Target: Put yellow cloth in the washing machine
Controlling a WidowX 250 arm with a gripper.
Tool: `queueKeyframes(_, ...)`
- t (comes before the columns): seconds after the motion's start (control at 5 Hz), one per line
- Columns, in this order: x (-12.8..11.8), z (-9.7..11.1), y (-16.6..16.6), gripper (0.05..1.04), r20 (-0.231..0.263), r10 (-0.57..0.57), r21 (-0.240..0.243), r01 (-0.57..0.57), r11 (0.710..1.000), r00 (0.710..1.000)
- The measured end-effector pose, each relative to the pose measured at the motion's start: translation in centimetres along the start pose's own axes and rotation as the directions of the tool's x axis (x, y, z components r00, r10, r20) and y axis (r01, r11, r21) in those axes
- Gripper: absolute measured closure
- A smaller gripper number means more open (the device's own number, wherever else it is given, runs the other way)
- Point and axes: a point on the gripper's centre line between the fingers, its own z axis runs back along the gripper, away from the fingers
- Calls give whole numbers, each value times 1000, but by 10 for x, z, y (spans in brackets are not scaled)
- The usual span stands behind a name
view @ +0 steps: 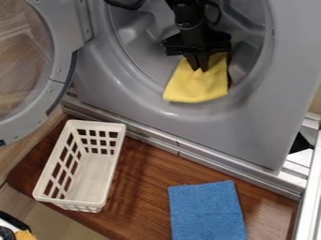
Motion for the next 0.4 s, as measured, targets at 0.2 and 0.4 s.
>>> queueKeyframes(0.2, 4, -2, -2, 858, 3, 6, 10, -6, 1000, 1000)
queueKeyframes(0.4, 3, -2, -3, 595, 0, 11, 11, -11, 1000, 1000)
